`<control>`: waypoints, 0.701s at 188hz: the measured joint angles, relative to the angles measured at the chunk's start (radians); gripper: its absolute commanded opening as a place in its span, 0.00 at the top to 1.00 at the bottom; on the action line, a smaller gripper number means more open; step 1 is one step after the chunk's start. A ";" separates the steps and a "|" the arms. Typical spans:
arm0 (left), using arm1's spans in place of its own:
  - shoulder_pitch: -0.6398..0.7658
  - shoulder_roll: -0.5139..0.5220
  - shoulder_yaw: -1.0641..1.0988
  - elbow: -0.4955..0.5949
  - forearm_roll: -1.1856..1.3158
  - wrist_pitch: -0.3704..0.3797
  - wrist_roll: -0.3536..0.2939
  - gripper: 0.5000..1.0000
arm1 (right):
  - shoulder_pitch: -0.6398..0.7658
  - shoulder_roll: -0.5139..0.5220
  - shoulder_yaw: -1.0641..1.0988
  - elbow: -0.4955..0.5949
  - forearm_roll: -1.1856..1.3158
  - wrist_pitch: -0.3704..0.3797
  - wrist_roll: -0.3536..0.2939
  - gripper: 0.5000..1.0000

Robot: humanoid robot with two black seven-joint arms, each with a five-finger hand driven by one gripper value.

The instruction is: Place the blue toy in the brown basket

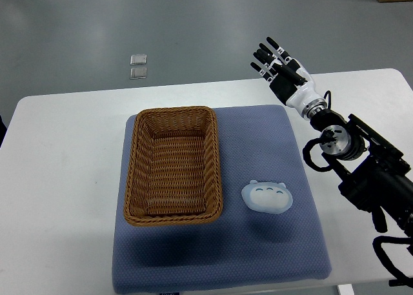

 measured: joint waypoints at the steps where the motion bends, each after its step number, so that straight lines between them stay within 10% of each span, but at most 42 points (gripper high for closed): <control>1: 0.000 0.000 0.000 0.000 0.000 0.000 0.000 0.00 | 0.000 0.000 0.000 0.000 0.000 0.000 0.000 0.19; 132: -0.002 0.000 -0.003 -0.009 0.000 0.000 0.000 0.00 | 0.035 -0.098 -0.105 0.088 -0.072 -0.001 -0.024 0.19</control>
